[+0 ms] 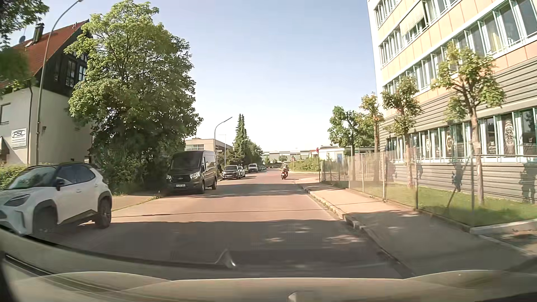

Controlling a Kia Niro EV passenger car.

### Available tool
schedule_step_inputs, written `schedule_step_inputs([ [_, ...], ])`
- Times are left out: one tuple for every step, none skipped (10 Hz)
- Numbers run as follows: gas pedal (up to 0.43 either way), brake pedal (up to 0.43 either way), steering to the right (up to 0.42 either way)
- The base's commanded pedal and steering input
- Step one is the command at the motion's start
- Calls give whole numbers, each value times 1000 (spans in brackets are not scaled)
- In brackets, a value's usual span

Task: Follow the waypoints while adhering to traffic rules and regulations

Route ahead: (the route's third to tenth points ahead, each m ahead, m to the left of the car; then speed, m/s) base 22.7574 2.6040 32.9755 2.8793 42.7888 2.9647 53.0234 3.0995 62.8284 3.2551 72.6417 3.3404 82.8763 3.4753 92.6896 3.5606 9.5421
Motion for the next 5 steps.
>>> schedule_step_inputs([
  [0, 0, -13],
  [0, 0, -12],
  [0, 0, -12],
  [0, 0, -13],
  [0, 0, -19],
])
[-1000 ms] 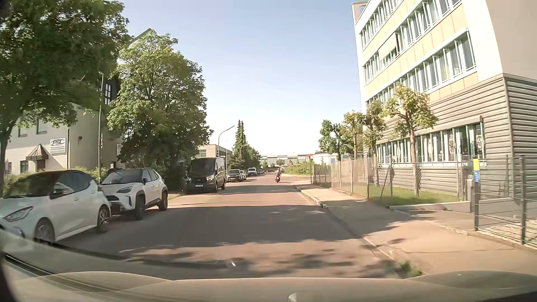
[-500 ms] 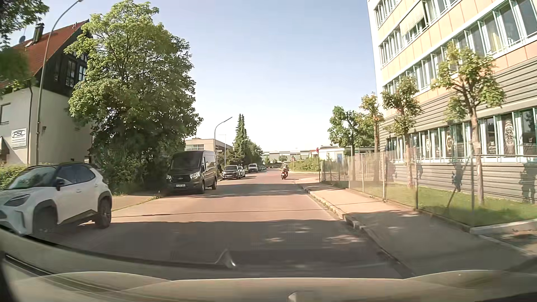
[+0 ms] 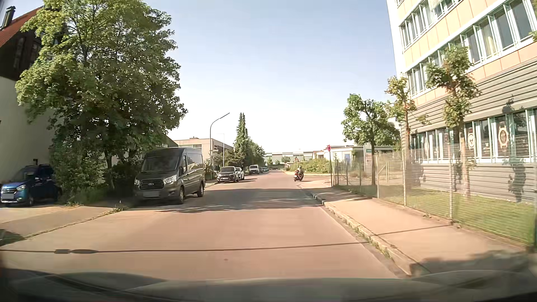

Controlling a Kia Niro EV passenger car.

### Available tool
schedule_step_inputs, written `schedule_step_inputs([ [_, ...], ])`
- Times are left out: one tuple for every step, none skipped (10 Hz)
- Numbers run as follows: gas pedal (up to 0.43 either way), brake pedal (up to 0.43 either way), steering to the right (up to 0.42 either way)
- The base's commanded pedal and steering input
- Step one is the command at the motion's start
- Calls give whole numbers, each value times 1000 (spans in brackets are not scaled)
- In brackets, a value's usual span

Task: Follow the waypoints while adhering to traffic rules and regulations

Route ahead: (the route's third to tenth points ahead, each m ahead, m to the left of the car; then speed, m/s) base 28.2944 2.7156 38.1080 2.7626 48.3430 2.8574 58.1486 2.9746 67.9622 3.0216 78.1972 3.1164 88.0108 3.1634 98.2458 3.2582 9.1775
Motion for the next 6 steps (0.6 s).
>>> schedule_step_inputs([
  [0, 0, -20],
  [0, 0, -17],
  [0, 0, -14],
  [0, 0, -12],
  [0, 0, -10],
  [0, 0, -6],
])
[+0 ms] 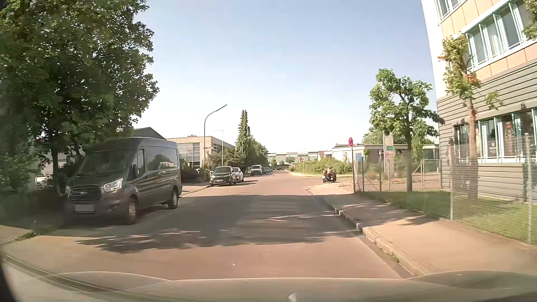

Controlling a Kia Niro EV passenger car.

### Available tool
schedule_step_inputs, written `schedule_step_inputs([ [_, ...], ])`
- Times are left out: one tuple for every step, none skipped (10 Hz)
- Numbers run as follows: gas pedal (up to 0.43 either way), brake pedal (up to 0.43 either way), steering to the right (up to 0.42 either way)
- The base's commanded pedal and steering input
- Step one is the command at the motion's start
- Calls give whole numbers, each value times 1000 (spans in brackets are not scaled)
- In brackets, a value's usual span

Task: Follow the waypoints while adhering to traffic rules and regulations

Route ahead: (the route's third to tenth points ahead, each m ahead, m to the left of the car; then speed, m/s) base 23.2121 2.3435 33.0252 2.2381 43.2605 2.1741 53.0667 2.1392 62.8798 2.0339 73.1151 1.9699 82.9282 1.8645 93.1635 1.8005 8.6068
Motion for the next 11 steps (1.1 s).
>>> schedule_step_inputs([
  [0, 0, -6],
  [0, 0, -6],
  [0, 0, -6],
  [0, 0, -4],
  [0, 0, -3],
  [0, 0, 0],
  [0, 0, 2],
  [0, 0, 2],
  [0, 0, 3],
  [0, 55, 3],
  [0, 98, 4],
])
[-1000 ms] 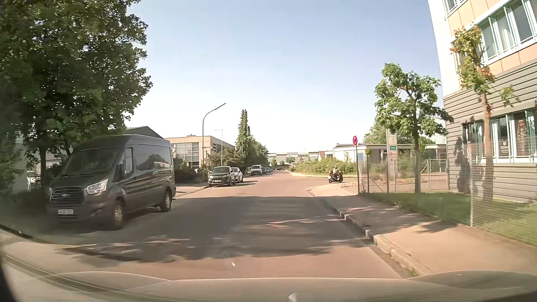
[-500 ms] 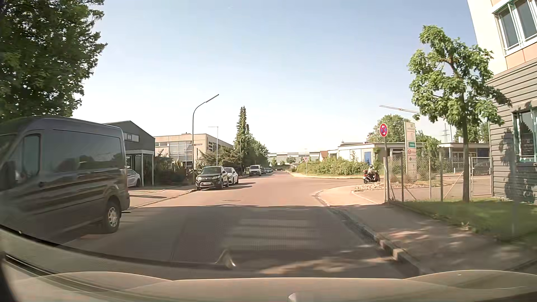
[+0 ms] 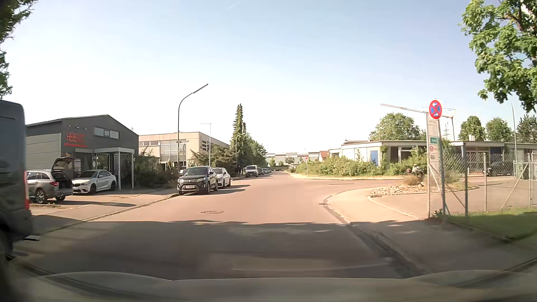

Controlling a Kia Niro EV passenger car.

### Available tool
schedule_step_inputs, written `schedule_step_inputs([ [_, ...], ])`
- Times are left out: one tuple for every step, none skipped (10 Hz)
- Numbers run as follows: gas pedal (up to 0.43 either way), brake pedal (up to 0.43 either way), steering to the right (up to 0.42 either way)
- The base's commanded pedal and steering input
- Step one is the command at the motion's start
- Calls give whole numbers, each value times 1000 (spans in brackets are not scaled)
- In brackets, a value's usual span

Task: Follow the waypoints while adhering to traffic rules and regulations

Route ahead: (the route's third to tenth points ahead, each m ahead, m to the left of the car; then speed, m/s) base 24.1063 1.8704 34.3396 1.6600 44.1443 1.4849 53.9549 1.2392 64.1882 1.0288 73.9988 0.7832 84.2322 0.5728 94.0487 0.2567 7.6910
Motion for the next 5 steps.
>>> schedule_step_inputs([
  [0, 116, 4],
  [0, 134, 4],
  [0, 134, 5],
  [0, 140, 4],
  [0, 159, 5],
])
